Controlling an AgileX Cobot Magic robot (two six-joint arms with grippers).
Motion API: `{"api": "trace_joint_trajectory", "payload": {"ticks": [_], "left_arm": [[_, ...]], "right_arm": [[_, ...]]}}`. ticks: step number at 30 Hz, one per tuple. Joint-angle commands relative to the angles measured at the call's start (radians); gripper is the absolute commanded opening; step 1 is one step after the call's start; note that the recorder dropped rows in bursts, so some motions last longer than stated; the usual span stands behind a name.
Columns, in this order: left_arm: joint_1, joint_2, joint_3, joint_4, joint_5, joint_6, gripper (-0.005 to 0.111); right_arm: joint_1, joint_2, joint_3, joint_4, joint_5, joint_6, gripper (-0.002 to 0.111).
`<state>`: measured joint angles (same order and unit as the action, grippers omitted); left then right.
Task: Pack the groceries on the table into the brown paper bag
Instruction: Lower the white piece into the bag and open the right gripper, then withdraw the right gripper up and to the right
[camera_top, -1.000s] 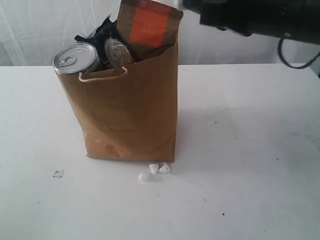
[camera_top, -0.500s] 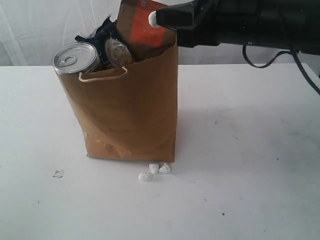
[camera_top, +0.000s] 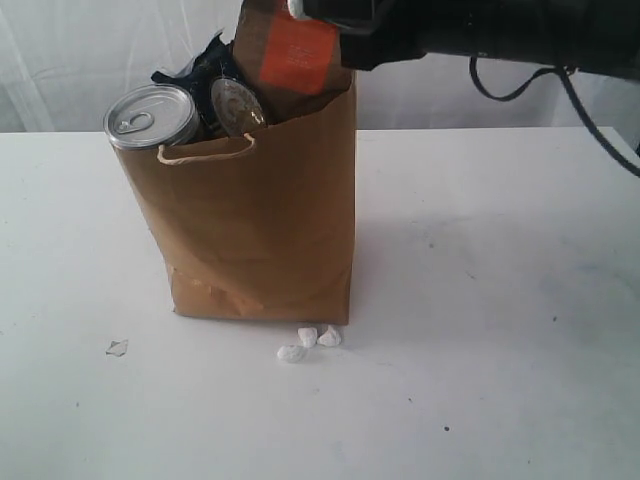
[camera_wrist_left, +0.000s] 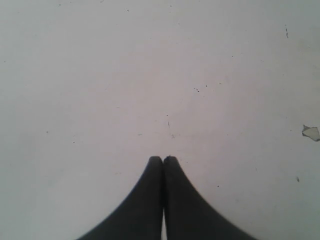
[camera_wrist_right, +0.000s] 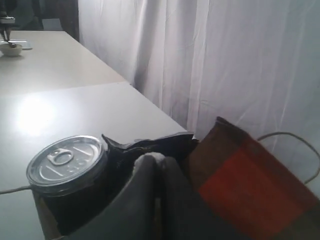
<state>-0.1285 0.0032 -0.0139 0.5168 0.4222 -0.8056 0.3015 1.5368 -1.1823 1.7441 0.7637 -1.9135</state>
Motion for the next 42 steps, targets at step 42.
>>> {"api": "trace_joint_trajectory", "payload": {"ticks": [42], "left_arm": [[-0.002, -0.003, 0.010, -0.011, 0.042, -0.002, 0.000]], "right_arm": [[0.026, 0.079, -0.086, -0.074, -0.092, 0.162, 0.035]]}}
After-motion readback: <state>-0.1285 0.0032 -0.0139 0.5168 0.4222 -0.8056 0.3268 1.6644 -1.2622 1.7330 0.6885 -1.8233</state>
